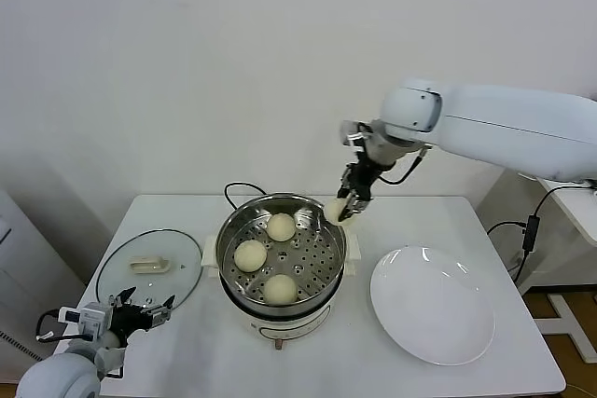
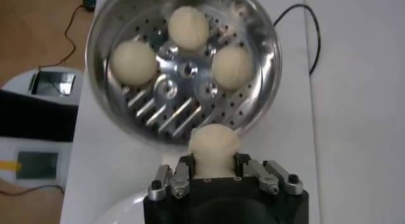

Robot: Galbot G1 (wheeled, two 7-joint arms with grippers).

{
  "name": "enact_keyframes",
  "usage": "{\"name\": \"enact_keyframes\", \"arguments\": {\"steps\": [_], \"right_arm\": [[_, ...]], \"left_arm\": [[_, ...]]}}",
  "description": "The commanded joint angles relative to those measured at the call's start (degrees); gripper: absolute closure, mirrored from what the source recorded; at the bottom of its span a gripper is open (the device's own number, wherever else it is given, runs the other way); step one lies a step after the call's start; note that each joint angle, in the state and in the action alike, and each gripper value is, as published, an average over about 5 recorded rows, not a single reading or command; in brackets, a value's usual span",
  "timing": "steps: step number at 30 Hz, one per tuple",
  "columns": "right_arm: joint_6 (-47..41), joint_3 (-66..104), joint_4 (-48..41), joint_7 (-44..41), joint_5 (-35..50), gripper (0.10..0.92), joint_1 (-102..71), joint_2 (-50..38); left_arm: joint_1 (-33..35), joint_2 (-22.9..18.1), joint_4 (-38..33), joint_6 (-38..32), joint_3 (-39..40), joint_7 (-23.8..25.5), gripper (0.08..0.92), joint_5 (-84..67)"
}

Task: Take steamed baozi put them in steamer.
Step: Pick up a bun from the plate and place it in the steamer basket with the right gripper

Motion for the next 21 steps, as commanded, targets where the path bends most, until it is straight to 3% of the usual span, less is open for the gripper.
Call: {"name": "enact_keyframes", "arguments": {"steps": [1,21], "right_arm": [[-4.47,-0.45,1.78,6.34,5.19,0.616,-2.51,5.37],[-7.67,-0.74,3.63,13.46,3.31,0.617,-10.71,5.21]], "left_arm": [[-0.06,0.01,0.09,0.04,0.04,0.02,0.177,0.00],[0.14,0.08,0.70,-0.40,-0.20,0.07,0.177,-0.13]]}}
